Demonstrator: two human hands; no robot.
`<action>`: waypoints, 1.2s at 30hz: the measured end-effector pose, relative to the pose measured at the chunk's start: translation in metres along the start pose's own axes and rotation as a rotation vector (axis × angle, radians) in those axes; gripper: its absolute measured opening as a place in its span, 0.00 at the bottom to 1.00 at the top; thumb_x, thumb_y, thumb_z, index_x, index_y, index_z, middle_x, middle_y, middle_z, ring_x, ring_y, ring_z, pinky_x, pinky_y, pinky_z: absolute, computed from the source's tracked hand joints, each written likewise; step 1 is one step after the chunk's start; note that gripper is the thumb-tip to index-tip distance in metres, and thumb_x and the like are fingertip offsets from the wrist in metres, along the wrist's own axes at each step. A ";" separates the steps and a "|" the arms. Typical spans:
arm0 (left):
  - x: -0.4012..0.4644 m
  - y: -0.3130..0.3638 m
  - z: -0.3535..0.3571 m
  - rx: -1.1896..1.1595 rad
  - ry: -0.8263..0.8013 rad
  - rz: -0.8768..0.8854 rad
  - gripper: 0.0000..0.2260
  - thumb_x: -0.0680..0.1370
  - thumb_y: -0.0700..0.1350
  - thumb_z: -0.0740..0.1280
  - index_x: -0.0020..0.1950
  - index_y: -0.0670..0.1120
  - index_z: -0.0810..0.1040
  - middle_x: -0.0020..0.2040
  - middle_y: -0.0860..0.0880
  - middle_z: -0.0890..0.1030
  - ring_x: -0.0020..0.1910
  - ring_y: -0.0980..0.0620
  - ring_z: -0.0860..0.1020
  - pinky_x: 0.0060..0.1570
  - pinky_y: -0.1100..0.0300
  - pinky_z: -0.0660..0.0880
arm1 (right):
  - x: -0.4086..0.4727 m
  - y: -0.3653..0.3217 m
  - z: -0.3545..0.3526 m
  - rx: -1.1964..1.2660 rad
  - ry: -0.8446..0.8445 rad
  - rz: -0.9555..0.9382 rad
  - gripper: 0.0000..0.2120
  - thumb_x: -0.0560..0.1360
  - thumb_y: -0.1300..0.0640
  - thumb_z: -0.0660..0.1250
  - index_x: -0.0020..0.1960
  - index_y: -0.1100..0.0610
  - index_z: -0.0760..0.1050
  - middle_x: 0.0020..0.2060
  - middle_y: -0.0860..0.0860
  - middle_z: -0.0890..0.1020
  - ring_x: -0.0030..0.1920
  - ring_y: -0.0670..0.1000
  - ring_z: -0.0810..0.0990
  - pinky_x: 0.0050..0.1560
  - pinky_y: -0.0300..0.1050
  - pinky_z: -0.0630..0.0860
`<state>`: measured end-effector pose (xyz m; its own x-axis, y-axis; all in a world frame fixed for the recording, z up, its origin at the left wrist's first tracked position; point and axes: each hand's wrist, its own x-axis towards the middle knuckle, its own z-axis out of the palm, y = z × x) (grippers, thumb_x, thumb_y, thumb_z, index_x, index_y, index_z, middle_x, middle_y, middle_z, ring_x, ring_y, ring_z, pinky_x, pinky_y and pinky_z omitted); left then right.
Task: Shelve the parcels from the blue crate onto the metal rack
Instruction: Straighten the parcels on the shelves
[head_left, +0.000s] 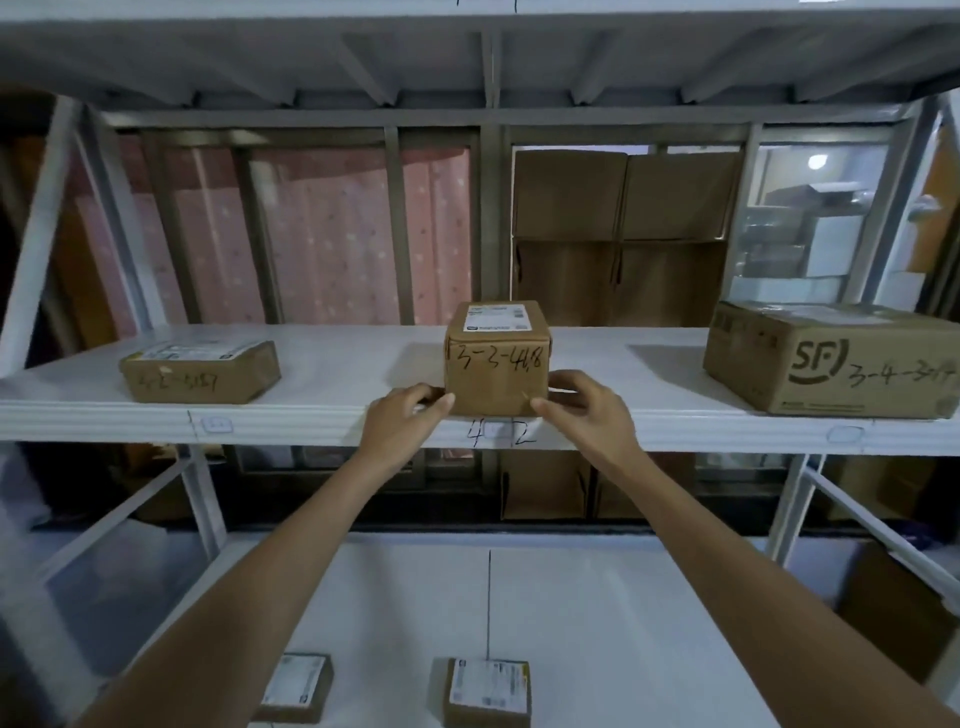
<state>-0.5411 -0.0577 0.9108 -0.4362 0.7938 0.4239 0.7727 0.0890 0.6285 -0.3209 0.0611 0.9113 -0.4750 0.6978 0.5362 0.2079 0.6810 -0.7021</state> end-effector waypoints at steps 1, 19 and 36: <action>0.001 0.000 0.001 -0.008 0.012 -0.010 0.16 0.78 0.58 0.61 0.57 0.50 0.80 0.57 0.49 0.82 0.57 0.50 0.77 0.60 0.52 0.72 | 0.001 0.001 0.002 -0.034 0.014 -0.002 0.18 0.73 0.43 0.70 0.60 0.49 0.76 0.56 0.44 0.83 0.56 0.45 0.81 0.57 0.46 0.79; 0.007 -0.001 0.013 0.028 0.198 0.030 0.14 0.78 0.54 0.63 0.49 0.46 0.82 0.48 0.50 0.84 0.50 0.50 0.79 0.50 0.58 0.71 | 0.011 0.000 0.012 -0.288 0.104 0.082 0.14 0.77 0.42 0.65 0.58 0.48 0.78 0.52 0.43 0.85 0.54 0.46 0.81 0.48 0.40 0.75; 0.008 0.003 0.002 -0.121 0.085 -0.004 0.11 0.77 0.53 0.64 0.52 0.47 0.78 0.50 0.52 0.80 0.53 0.50 0.77 0.50 0.58 0.70 | 0.010 -0.010 -0.005 -0.119 0.061 0.121 0.19 0.75 0.47 0.69 0.62 0.55 0.76 0.59 0.49 0.81 0.57 0.49 0.81 0.53 0.40 0.75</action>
<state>-0.5413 -0.0497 0.9143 -0.4803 0.7395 0.4715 0.7120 0.0148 0.7021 -0.3237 0.0621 0.9259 -0.3881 0.7862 0.4809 0.3622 0.6099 -0.7048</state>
